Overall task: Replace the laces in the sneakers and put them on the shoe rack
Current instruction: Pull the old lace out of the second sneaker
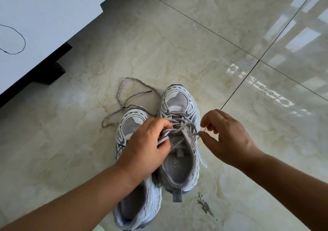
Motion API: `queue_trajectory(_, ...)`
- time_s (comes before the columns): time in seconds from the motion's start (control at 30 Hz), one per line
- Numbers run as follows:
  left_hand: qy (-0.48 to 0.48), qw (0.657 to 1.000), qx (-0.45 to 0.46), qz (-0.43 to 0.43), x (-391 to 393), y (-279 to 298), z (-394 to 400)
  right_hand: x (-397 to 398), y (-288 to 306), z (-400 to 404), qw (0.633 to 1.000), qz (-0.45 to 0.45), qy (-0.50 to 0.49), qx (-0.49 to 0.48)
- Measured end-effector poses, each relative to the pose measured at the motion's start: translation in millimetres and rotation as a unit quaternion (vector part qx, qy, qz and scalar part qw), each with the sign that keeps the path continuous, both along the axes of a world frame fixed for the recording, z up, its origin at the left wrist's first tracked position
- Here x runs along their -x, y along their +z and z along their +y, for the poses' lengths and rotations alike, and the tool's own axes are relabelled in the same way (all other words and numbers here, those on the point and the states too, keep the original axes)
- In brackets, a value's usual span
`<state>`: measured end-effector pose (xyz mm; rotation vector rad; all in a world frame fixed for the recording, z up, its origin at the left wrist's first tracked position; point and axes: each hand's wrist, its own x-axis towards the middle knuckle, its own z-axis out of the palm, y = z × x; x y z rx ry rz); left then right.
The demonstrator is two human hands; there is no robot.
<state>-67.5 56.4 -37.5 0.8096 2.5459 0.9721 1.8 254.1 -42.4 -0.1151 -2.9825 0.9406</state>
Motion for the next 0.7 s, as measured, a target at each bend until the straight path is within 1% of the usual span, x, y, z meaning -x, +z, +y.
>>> queue_trajectory(0.03,0.0,1.0,0.001,0.0,0.4,-0.4,-0.5,-1.1,1.5,-1.2,0.999,0.019,0.019,0.035)
queue_trajectory(0.1,-0.003,1.0,0.0,-0.004,0.9,-0.8,0.0,-2.1,0.7,-4.2,0.995,0.025,0.039,0.087)
queue_trajectory(0.2,-0.003,1.0,-0.003,-0.01,0.6,-0.2,2.0,0.7,-2.6,-6.6,0.994,0.034,0.037,0.101)
queue_trajectory(0.3,-0.008,1.0,-0.007,-0.002,1.2,-0.4,0.8,-0.6,-6.1,-1.6,0.997,0.032,0.044,0.056)
queue_trajectory(0.37,-0.011,1.0,-0.008,-0.002,0.9,-0.3,-0.4,-4.6,-12.8,7.4,0.999,0.021,0.024,-0.011)
queue_trajectory(0.43,-0.01,1.0,-0.005,-0.004,0.4,-0.3,-0.6,-9.2,-19.1,15.4,0.996,-0.023,-0.019,-0.08)
queue_trajectory(0.5,-0.006,1.0,-0.002,-0.003,0.2,-0.1,0.3,-10.9,-20.1,17.1,0.994,-0.035,-0.026,-0.103)
queue_trajectory(0.53,-0.002,1.0,-0.002,-0.003,0.2,-0.2,0.5,-9.9,-16.0,14.5,0.996,-0.028,-0.012,-0.086)
queue_trajectory(0.63,0.005,1.0,0.005,-0.003,0.6,0.5,1.2,-2.3,-3.3,2.8,0.998,-0.005,0.033,0.045)
queue_trajectory(0.7,0.002,1.0,0.005,-0.005,0.8,0.9,1.3,3.1,0.8,-2.0,0.994,0.016,0.062,0.093)
